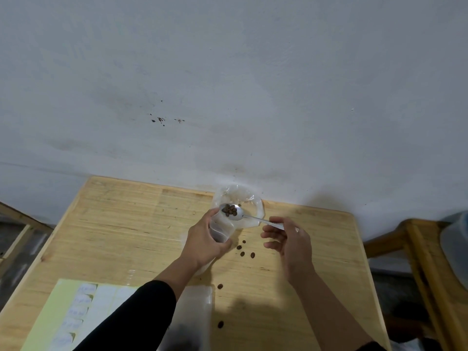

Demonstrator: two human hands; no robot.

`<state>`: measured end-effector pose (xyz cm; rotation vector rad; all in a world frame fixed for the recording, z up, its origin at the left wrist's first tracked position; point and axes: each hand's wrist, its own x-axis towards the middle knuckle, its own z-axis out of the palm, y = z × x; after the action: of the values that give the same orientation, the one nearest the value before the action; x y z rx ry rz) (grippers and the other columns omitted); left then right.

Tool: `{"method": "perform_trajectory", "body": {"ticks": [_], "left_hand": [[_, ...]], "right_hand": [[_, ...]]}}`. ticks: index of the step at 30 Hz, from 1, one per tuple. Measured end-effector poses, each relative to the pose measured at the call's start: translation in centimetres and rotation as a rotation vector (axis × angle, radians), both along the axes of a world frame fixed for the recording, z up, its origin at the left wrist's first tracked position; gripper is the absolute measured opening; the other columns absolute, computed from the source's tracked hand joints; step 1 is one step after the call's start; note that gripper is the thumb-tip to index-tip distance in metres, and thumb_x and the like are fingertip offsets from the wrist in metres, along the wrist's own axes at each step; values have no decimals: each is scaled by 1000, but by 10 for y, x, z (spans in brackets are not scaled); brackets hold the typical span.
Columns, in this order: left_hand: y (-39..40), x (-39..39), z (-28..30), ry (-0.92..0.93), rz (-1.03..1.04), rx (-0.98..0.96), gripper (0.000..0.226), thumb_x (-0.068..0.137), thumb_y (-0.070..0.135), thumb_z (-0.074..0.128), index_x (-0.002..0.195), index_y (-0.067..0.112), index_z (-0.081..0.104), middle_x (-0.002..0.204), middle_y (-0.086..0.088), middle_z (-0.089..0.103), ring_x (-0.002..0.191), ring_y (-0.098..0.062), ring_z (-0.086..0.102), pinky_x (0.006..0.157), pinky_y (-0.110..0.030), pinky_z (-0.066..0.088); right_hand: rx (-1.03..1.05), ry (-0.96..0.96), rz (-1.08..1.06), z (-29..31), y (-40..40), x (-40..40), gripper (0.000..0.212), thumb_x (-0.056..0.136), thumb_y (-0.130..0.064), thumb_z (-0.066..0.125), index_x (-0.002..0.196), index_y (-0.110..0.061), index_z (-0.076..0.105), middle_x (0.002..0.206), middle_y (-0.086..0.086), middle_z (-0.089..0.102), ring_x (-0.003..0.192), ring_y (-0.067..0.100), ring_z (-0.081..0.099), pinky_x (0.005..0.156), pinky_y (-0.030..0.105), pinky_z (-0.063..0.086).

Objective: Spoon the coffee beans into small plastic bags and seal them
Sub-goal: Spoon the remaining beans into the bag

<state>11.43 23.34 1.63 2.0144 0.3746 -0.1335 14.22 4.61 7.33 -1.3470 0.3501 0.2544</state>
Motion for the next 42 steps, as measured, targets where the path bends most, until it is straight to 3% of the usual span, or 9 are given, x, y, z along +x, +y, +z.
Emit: {"method": "perform_trajectory", "body": {"ticks": [2,8,14,23,27,32,35,39,42], "left_hand": [[0,0,1,-12,4,0,81,64,36,82,132,40,39,114,10,57,97,-3,53,84,-18,44],[2,0,0,14,16,-10,91,63,43,81,139,30,35,107,11,55,97,-10,58,81,-18,44],[2,0,1,22,12,-4,92,60,51,79,139,31,35,118,7,53,108,-12,52,89,-23,43],[4,-4,4,0,-10,1,92,60,54,78,139,30,37,131,4,52,113,-9,50,91,-20,40],[5,-6,8,2,-17,-17,97,54,61,77,138,31,38,125,10,53,107,-4,51,86,-14,41],[11,-8,7,12,-7,17,92,58,51,83,137,32,39,113,14,52,99,-1,50,79,-10,38],[13,-8,7,20,2,11,90,60,47,83,137,31,39,112,14,51,98,-1,50,81,-12,39],[12,-6,6,20,23,-23,85,64,33,83,137,29,40,114,10,52,92,2,51,67,-1,38],[12,-5,2,21,31,-26,85,64,33,83,137,31,39,123,5,54,102,-5,53,75,-6,39]], "right_hand": [[-57,-51,48,3,0,-3,28,97,-10,40,93,3,63,71,16,66,60,22,64,45,26,50],[-226,-268,135,0,-5,-8,30,100,-11,36,93,-3,65,74,15,65,67,21,65,50,28,53],[-321,-151,-121,-15,0,0,31,100,-11,35,92,-1,63,69,12,65,60,21,63,47,28,53],[-521,15,-119,-29,24,23,31,97,-14,32,89,-3,60,65,6,65,55,19,64,51,26,55],[-398,107,-209,-37,32,28,30,97,-15,33,84,-6,58,66,9,66,55,21,66,68,41,58],[13,263,-339,-42,42,27,23,96,-8,38,91,2,57,79,20,65,69,24,68,58,26,59],[142,313,-343,-43,43,25,21,96,-9,42,87,0,58,86,23,65,78,28,67,62,28,58],[177,306,-293,-45,37,21,21,96,-10,43,90,0,60,91,24,66,83,30,68,63,27,60],[112,241,-269,-39,29,17,24,97,-14,43,91,-1,61,86,21,67,78,28,68,60,29,59]]}}
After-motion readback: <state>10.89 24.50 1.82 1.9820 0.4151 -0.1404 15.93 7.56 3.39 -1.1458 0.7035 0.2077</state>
